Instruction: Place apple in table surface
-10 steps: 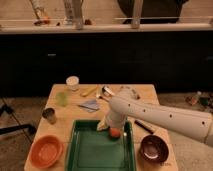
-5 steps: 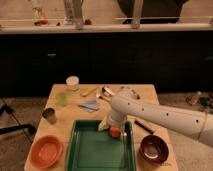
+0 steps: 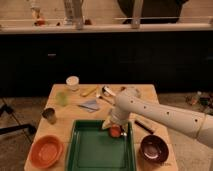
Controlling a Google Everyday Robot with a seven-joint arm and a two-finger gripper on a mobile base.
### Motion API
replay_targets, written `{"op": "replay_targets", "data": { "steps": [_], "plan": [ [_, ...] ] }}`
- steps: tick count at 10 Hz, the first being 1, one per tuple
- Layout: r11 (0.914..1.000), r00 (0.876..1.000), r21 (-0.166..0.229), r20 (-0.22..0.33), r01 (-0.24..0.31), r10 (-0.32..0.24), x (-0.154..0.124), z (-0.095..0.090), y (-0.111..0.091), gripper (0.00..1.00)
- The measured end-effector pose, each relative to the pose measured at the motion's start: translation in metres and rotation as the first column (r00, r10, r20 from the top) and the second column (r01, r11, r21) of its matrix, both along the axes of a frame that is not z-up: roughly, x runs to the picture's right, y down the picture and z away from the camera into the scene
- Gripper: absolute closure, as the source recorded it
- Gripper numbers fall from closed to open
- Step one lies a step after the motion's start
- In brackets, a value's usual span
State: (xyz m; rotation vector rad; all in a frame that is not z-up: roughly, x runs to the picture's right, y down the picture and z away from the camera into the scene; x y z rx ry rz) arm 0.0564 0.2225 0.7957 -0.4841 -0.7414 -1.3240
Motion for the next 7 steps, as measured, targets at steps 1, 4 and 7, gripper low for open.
{"op": "replay_targets", "data": {
  "steps": [1,4,7],
  "plan": [
    [1.0000,1.000,-0.007,0.002,-0.003,0.003,0.0019,0.0025,0.0020,0.20],
    [0.9998,1.000,-0.021,0.008,0.007,-0.007,0.0012,0.0045,0.0046,0.24],
    [0.9998,1.000,-0.021,0.007,0.007,-0.007,0.0018,0.0044,0.0047,0.51]
  ]
}}
